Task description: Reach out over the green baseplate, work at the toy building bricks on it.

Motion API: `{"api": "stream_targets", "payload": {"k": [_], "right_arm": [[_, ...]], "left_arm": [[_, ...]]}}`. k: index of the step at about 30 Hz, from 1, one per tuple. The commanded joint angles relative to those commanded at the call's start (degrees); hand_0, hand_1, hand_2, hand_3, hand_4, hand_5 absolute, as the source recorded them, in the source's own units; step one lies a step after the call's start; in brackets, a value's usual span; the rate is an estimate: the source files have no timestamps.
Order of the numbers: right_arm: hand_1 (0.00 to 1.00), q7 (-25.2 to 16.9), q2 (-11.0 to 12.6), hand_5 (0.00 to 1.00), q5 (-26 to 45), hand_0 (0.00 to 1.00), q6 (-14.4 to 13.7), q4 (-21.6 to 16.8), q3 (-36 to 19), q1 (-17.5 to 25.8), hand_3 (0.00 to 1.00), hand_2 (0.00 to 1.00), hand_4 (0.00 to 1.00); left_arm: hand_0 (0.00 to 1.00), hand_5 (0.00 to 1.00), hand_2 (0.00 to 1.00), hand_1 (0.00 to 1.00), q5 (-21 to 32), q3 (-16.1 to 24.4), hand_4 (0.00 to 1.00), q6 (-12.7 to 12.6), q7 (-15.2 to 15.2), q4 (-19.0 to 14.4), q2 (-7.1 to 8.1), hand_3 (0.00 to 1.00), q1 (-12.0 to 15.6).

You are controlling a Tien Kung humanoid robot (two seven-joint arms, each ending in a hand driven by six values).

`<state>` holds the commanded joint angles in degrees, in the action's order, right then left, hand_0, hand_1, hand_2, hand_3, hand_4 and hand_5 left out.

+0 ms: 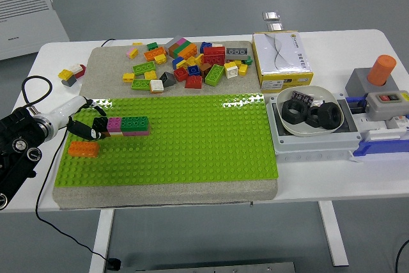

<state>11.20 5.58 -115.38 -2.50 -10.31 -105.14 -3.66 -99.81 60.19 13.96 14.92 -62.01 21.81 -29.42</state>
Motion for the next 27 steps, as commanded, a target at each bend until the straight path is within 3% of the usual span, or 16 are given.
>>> {"api": "stream_targets", "payload": {"k": [6, 7, 12, 13, 17, 19, 27], "right_arm": [[0.701, 0.01, 0.03, 0.998, -0.02, 0.694, -0.02, 0.0, -0.05, 0.06, 0.784, 0.751, 0.85], [0.702, 0.0, 0.05, 0.998, -0.05, 0.694, -0.02, 0.0, -0.04, 0.07, 0.785, 0.751, 0.843], [0.702, -0.08, 0.06, 0.998, 0.06, 0.694, -0.01, 0.0, -0.16, 0.33, 0.785, 0.751, 0.843], [0.7, -0.1, 0.07, 0.998, 0.06, 0.694, 0.0, 0.0, -0.21, 0.38, 0.784, 0.752, 0.843], [0.7, -0.09, 0.09, 0.998, 0.05, 0.694, -0.05, 0.0, -0.09, 0.49, 0.784, 0.752, 0.843], [0.699, -0.06, 0.09, 0.998, 0.21, 0.694, -0.09, 0.0, 0.1, 0.55, 0.784, 0.751, 0.845], [0.7, -0.05, 0.14, 0.998, 0.45, 0.694, -0.13, 0.0, 0.32, 0.55, 0.784, 0.751, 0.843]], "left_arm": [[0.951, 0.139, 0.927, 0.958, -4.54, 3.84, 0.939, -0.09, 0.91, -5.4, 0.21, 0.689, 1.97], [0.96, 0.317, 0.929, 0.96, -5.55, 4.89, 0.981, -0.21, 1.07, -6.48, 0.05, 0.692, 2.56], [0.96, 0.317, 0.929, 0.96, -10.18, 10.02, 0.981, -0.54, 2.43, -13.03, -0.34, 0.692, 7.46], [0.969, 0.506, 0.929, 0.959, -10.74, 10.34, 0.994, -0.52, 2.72, -14.22, -0.36, 0.678, 8.31], [0.969, 0.506, 0.929, 0.959, -12.81, 10.93, 0.994, -0.61, 3.51, -18.83, -1.06, 0.678, 10.75], [0.977, 0.564, 0.928, 0.961, -13.53, 11.18, 0.998, -0.75, 3.71, -19.73, -1.54, 0.671, 11.33], [0.986, 0.607, 0.929, 0.962, -14.75, 11.48, 0.998, -1.07, 4.13, -18.67, -2.48, 0.668, 12.69]]}}
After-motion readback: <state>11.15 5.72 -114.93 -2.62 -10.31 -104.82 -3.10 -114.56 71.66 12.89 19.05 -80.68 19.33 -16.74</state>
